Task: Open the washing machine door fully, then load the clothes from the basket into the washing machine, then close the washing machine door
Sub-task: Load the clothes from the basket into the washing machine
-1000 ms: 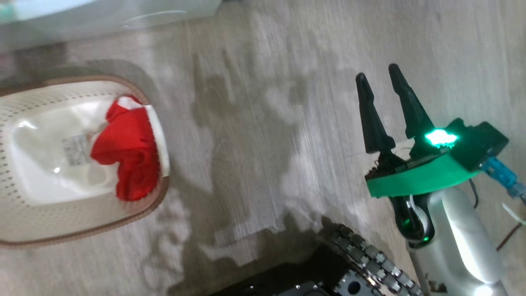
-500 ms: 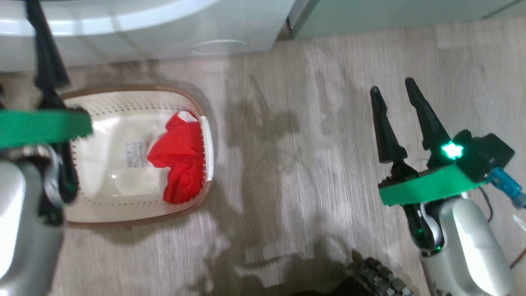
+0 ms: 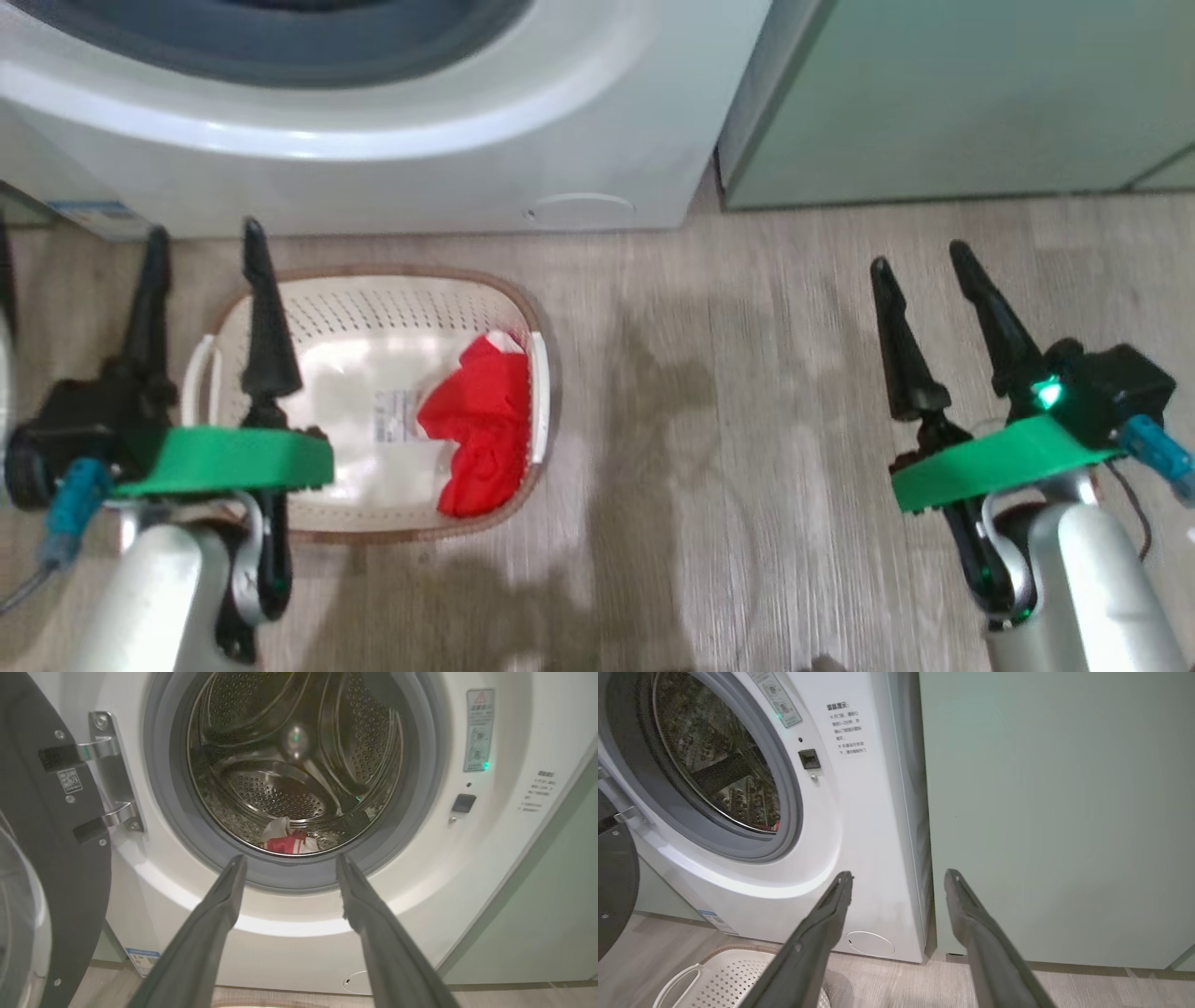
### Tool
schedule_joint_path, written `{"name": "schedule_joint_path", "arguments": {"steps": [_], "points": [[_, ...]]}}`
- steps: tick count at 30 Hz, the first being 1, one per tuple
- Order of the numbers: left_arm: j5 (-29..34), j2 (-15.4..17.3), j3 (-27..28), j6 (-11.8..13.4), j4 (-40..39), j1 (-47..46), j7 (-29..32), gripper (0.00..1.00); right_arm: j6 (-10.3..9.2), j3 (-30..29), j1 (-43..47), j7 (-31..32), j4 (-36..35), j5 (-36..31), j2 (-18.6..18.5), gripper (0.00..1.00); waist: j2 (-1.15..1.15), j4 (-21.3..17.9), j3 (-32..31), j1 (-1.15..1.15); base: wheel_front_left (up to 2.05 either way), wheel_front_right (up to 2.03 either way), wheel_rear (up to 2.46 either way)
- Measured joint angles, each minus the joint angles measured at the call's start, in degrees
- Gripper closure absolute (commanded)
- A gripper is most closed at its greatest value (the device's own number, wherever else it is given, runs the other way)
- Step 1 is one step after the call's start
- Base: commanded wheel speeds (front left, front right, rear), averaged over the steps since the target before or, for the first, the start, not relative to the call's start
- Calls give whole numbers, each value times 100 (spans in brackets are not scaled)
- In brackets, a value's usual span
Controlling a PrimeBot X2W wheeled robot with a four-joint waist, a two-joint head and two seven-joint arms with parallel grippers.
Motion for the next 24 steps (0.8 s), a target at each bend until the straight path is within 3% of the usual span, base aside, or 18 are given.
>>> {"name": "schedule_joint_path", "arguments": {"steps": [13, 24], "points": [[172, -132, -147, -332, 486, 605, 0, 0, 0, -132, 629, 320, -143, -38, 1, 0, 0, 194, -1002, 0, 0, 0, 0], [189, -130, -165, -330, 504, 955, 1, 0, 0, -127, 1004, 420, -293, -36, 1, 0, 0, 147, -1403, 0, 0, 0, 0]]}}
